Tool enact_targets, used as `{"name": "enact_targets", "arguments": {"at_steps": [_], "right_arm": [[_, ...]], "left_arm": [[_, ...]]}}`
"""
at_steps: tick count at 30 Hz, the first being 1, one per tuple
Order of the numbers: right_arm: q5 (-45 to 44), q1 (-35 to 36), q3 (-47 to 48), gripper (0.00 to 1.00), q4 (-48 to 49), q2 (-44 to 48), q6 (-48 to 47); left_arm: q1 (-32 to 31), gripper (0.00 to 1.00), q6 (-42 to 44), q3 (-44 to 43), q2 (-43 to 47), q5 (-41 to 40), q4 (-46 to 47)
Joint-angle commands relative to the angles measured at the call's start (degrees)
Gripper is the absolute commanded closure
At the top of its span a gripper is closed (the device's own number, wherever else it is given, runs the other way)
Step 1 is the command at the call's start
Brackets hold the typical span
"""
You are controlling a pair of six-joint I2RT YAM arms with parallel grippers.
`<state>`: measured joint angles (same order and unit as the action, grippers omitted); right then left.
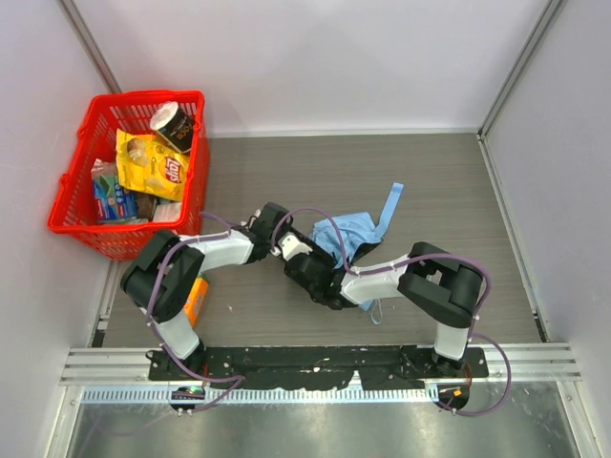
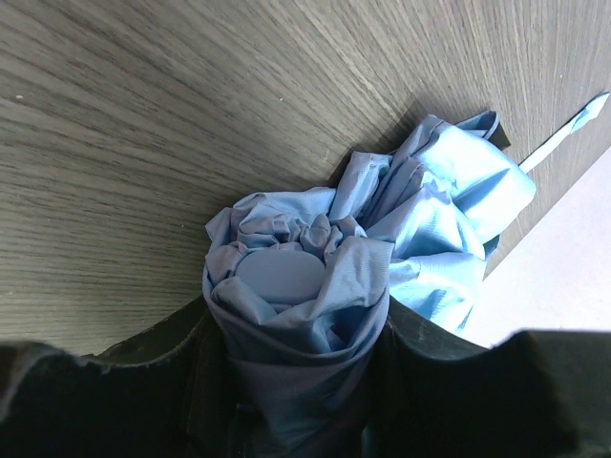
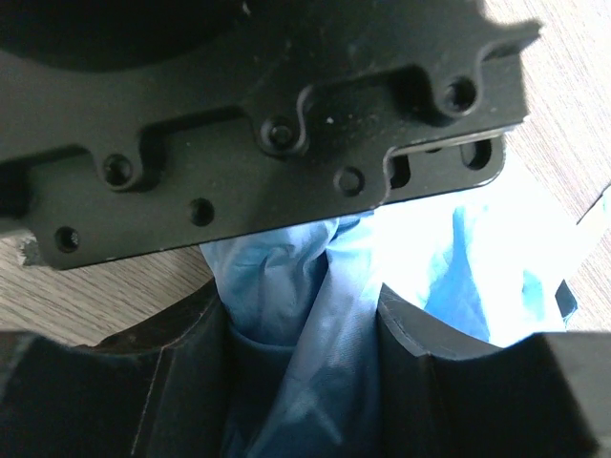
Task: Put away the umbrella
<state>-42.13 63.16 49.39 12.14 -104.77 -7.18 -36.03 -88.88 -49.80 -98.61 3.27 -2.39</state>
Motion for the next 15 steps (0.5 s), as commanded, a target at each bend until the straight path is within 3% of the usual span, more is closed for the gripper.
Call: {"name": "enact_targets", "arguments": {"at_steps": [1, 3, 8, 12, 13, 15], "right_arm": [[-0.77, -1.81, 2.12, 0.85, -6.60, -3.77, -1.97], [0.73, -2.33, 2.47, 0.99, -7.48, -3.95, -0.73], [9.24, -4.18, 0.72, 0.99, -7.22, -2.90, 2.60], [13.73, -4.88, -2.45, 0.99, -4.77, -1.14, 5.50], [14.18, -4.80, -3.67, 0.99, -4.06, -0.27, 6.38], [16.45, -4.97, -5.60, 0.99, -2.22, 0.88, 7.18]], "left_arm": [[-1.94, 1.00, 0.99, 0.49, 2.37, 0.51, -7.01], [-1.85, 1.00, 1.08, 0.41, 2.45, 0.51, -6.75], [-1.76, 1.00, 2.04, 0.67, 2.46, -0.54, -5.87], [-1.15, 1.00, 3.36, 2.33, 2.63, -0.37, 0.79], [-0.89, 0.98, 3.89, 2.86, 2.89, -0.37, 2.03], [-0.53, 0.81, 4.76, 4.53, 3.51, -0.80, 7.29]]}}
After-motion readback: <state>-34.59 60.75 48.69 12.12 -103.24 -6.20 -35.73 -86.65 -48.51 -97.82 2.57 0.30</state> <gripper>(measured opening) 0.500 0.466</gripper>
